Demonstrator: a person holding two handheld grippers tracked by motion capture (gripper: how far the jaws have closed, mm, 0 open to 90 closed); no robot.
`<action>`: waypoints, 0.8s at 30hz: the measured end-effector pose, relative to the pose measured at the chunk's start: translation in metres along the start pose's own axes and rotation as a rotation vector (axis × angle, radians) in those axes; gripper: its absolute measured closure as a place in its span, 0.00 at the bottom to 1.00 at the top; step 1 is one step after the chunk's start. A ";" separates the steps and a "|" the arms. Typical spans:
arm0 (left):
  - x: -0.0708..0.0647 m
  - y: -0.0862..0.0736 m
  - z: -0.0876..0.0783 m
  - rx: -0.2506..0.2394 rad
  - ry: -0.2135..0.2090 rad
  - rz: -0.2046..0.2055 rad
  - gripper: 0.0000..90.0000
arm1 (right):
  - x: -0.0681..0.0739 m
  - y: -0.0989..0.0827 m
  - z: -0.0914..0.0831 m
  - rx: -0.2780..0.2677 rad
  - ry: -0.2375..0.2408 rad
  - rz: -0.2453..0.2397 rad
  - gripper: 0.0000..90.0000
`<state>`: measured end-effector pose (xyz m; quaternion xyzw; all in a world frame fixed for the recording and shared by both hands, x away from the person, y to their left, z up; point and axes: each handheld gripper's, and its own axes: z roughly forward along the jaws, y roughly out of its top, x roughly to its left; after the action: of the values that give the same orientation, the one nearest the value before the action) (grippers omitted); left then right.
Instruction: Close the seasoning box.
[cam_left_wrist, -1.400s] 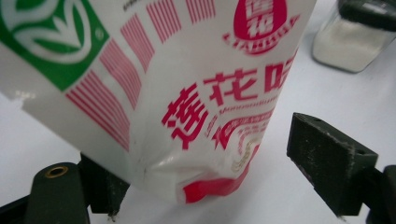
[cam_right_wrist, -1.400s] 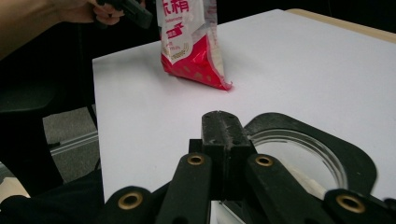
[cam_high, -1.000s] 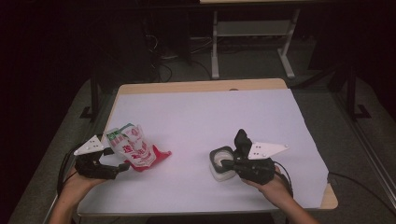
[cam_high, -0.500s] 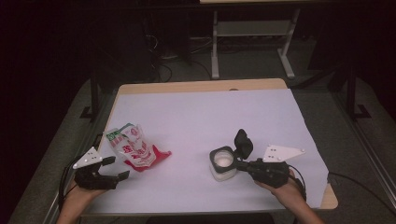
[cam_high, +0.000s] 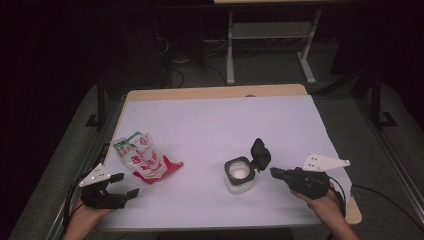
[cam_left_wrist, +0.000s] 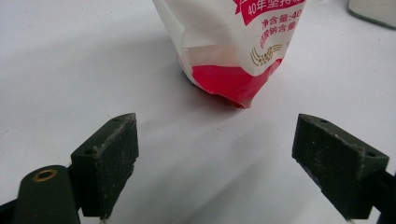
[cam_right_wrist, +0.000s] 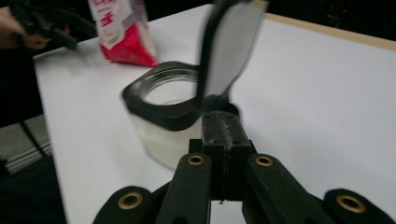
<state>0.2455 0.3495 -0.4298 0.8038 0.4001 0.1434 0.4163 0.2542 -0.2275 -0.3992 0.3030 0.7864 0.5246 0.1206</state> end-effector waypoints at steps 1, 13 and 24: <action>0.000 0.000 0.000 0.004 -0.002 0.002 0.16 | -0.003 0.001 0.000 -0.003 -0.006 0.010 1.00; -0.005 0.001 0.004 -0.002 -0.024 0.002 0.16 | -0.015 0.012 0.020 -0.022 -0.029 0.036 1.00; -0.004 0.003 0.003 -0.014 -0.023 -0.007 0.16 | -0.016 0.030 0.032 -0.049 -0.018 0.021 1.00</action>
<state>0.2458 0.3437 -0.4291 0.8012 0.3970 0.1354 0.4269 0.2935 -0.2053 -0.3881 0.3129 0.7688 0.5424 0.1296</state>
